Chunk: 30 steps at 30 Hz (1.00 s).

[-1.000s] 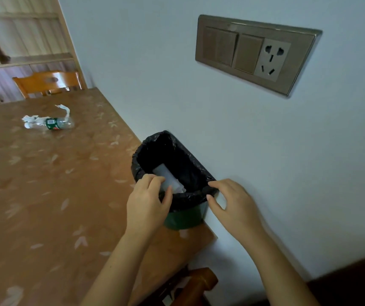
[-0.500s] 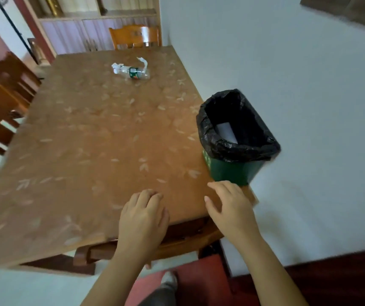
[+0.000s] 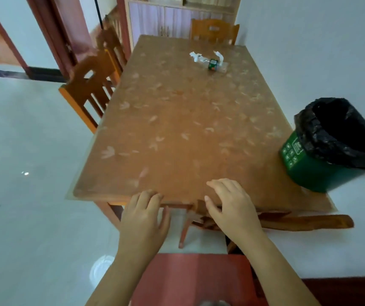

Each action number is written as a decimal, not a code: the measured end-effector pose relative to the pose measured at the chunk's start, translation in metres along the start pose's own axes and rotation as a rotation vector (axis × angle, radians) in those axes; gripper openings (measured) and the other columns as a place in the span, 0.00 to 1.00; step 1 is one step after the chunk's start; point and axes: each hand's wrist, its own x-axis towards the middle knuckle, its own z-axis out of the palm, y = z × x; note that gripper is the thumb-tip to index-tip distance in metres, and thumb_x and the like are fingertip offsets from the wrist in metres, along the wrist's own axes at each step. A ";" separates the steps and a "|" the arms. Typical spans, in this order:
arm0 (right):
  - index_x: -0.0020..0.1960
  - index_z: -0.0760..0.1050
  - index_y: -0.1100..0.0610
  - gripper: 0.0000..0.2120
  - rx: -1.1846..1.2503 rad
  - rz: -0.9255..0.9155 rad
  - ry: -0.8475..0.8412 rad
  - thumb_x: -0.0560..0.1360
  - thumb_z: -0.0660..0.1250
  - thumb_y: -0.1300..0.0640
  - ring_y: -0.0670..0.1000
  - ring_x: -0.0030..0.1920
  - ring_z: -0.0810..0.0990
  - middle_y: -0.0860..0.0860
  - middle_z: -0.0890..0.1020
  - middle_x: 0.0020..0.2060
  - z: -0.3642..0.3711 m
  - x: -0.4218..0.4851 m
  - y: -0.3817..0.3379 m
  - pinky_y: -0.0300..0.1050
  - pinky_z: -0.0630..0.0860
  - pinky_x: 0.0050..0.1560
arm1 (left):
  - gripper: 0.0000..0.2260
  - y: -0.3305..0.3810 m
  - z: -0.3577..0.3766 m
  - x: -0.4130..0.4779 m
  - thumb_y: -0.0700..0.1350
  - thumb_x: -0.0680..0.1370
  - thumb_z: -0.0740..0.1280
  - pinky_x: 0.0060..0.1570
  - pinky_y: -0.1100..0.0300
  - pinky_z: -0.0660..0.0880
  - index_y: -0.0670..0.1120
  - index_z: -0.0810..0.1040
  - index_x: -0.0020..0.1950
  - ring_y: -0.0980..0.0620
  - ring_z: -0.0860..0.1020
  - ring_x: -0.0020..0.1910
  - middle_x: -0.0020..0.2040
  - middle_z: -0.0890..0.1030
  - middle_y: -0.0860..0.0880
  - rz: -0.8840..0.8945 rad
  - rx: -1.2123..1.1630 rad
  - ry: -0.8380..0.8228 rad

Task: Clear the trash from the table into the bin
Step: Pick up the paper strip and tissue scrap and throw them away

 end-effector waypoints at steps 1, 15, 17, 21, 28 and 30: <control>0.55 0.76 0.57 0.14 0.016 -0.014 -0.016 0.71 0.62 0.54 0.54 0.53 0.76 0.52 0.80 0.50 0.015 0.003 -0.027 0.48 0.72 0.50 | 0.14 -0.025 -0.017 -0.009 0.46 0.72 0.59 0.39 0.53 0.74 0.39 0.80 0.47 0.41 0.78 0.42 0.45 0.81 0.43 -0.033 0.008 0.011; 0.51 0.77 0.58 0.13 0.122 -0.273 -0.293 0.69 0.63 0.54 0.57 0.51 0.78 0.54 0.82 0.48 0.173 0.055 -0.284 0.50 0.74 0.51 | 0.15 -0.259 -0.154 -0.092 0.46 0.73 0.58 0.41 0.52 0.75 0.38 0.80 0.47 0.41 0.80 0.43 0.46 0.82 0.42 -0.455 0.160 0.089; 0.50 0.78 0.58 0.13 0.105 -0.310 -0.303 0.68 0.63 0.54 0.57 0.49 0.79 0.54 0.82 0.46 0.192 0.069 -0.298 0.50 0.75 0.49 | 0.15 -0.279 -0.158 -0.089 0.47 0.72 0.58 0.41 0.53 0.75 0.39 0.80 0.47 0.41 0.79 0.43 0.46 0.82 0.42 -0.497 0.165 0.078; 0.48 0.78 0.59 0.12 0.129 -0.295 -0.326 0.67 0.64 0.56 0.58 0.47 0.79 0.55 0.82 0.45 0.235 0.109 -0.323 0.50 0.75 0.46 | 0.16 -0.331 -0.164 -0.066 0.47 0.72 0.58 0.41 0.53 0.75 0.39 0.80 0.47 0.41 0.80 0.42 0.46 0.82 0.43 -0.529 0.196 0.054; 0.50 0.77 0.60 0.14 0.231 -0.265 -0.328 0.71 0.60 0.52 0.57 0.46 0.78 0.55 0.81 0.46 0.298 0.234 -0.375 0.49 0.75 0.47 | 0.16 -0.439 -0.198 0.038 0.47 0.73 0.58 0.43 0.51 0.75 0.39 0.80 0.48 0.41 0.79 0.44 0.47 0.82 0.42 -0.475 0.270 0.007; 0.51 0.77 0.60 0.13 0.238 -0.240 -0.307 0.71 0.63 0.54 0.57 0.47 0.78 0.56 0.81 0.48 0.308 0.274 -0.393 0.51 0.76 0.47 | 0.15 -0.470 -0.211 0.075 0.47 0.73 0.58 0.43 0.51 0.75 0.39 0.80 0.49 0.42 0.79 0.45 0.48 0.82 0.43 -0.437 0.288 0.016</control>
